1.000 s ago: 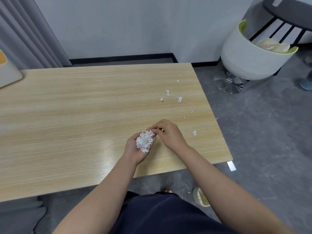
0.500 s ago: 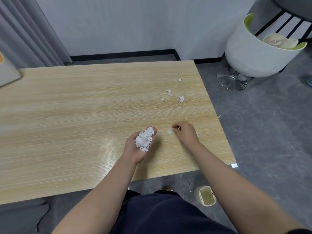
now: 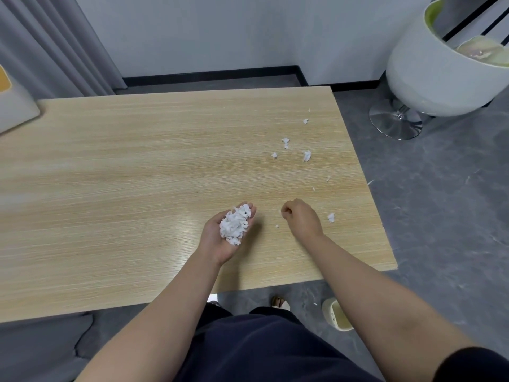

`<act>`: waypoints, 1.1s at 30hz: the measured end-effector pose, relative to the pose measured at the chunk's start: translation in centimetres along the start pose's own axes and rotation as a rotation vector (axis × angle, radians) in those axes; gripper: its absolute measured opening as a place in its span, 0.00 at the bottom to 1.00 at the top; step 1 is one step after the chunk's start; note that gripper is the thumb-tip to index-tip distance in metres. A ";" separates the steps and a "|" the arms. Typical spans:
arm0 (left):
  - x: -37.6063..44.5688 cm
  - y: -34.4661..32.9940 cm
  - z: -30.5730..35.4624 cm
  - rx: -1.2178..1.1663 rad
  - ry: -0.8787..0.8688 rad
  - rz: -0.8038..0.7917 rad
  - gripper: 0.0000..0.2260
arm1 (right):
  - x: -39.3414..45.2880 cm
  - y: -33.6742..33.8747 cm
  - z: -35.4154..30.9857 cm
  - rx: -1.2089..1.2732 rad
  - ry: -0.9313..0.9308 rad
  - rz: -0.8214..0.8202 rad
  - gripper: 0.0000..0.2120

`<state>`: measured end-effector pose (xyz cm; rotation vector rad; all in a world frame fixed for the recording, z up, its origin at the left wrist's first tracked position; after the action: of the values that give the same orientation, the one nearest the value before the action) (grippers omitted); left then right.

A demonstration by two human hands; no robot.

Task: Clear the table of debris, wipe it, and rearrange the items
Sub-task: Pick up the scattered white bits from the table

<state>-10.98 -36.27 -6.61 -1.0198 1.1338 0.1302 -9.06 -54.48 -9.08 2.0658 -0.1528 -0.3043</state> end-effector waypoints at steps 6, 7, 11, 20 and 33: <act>0.2 -0.1 -0.3 0.016 -0.024 0.007 0.17 | -1.6 -0.6 -0.1 0.079 0.031 -0.127 0.05; 0.3 0.0 -0.3 0.020 -0.026 0.006 0.16 | -1.8 -0.7 -0.1 0.058 0.034 -0.148 0.05; 0.3 0.4 -0.2 0.028 -0.040 0.006 0.18 | -2.2 -1.4 0.0 0.031 0.017 -0.165 0.05; -0.2 1.2 0.4 0.044 -0.068 0.035 0.17 | -2.2 -0.9 -1.4 0.035 0.035 -0.089 0.04; -1.0 -1.2 -1.4 -0.055 0.050 -0.082 0.11 | -4.0 5.1 -10.3 0.248 0.400 0.020 0.04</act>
<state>-11.70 -37.55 -5.08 -1.1221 1.1371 0.0715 -9.98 -47.41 0.77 2.3232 0.0350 0.1515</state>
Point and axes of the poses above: each hand's wrist, its own x-axis towards the middle knuckle, its own y-axis out of the back of the hand, z = x × y, the point moved 6 cm from there along x, towards the middle knuckle, and after that the axes turned 9 degrees about z, right-handed, at the moved point
